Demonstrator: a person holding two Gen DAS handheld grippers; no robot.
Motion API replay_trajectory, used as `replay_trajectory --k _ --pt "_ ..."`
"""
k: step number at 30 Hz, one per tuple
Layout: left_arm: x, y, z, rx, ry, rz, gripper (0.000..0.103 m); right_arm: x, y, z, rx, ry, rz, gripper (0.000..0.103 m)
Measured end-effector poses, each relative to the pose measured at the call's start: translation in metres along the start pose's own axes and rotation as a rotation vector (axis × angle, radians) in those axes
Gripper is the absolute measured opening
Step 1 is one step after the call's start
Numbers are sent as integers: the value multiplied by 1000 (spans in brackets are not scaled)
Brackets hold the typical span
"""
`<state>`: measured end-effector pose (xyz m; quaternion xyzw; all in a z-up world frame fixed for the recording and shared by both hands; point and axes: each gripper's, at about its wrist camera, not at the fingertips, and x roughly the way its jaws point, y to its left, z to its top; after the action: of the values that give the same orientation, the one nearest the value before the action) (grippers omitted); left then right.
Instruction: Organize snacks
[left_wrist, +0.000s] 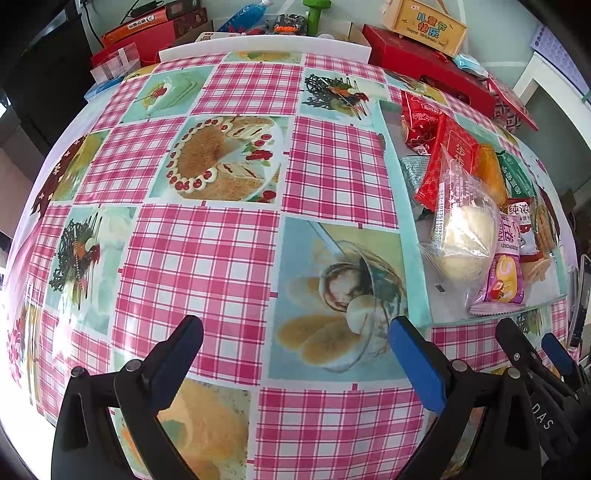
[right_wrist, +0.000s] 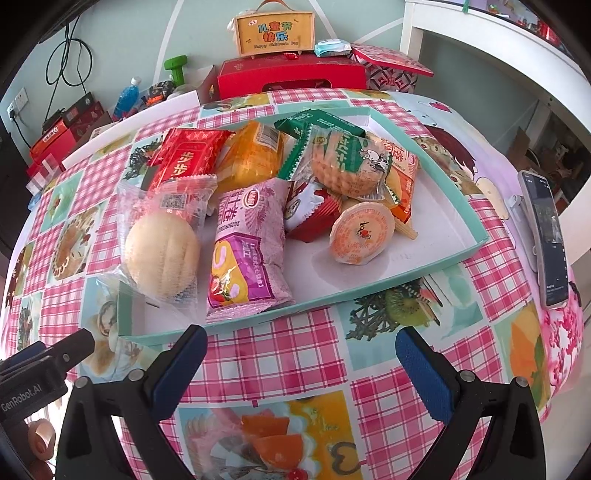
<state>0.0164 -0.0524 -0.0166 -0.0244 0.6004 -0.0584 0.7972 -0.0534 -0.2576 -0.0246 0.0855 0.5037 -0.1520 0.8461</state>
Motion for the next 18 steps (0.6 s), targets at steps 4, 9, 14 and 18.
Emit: replay_trajectory --k 4,9,14,18 --pt "1 0 0 -4 0 3 100 0 1 0 -2 1 -1 103" --pt "1 1 0 -4 0 3 100 0 1 0 -1 1 -1 103" --pt "1 1 0 -3 0 2 100 0 1 0 -2 2 -1 103" --pt "1 1 0 -3 0 2 100 0 1 0 -1 2 -1 103"
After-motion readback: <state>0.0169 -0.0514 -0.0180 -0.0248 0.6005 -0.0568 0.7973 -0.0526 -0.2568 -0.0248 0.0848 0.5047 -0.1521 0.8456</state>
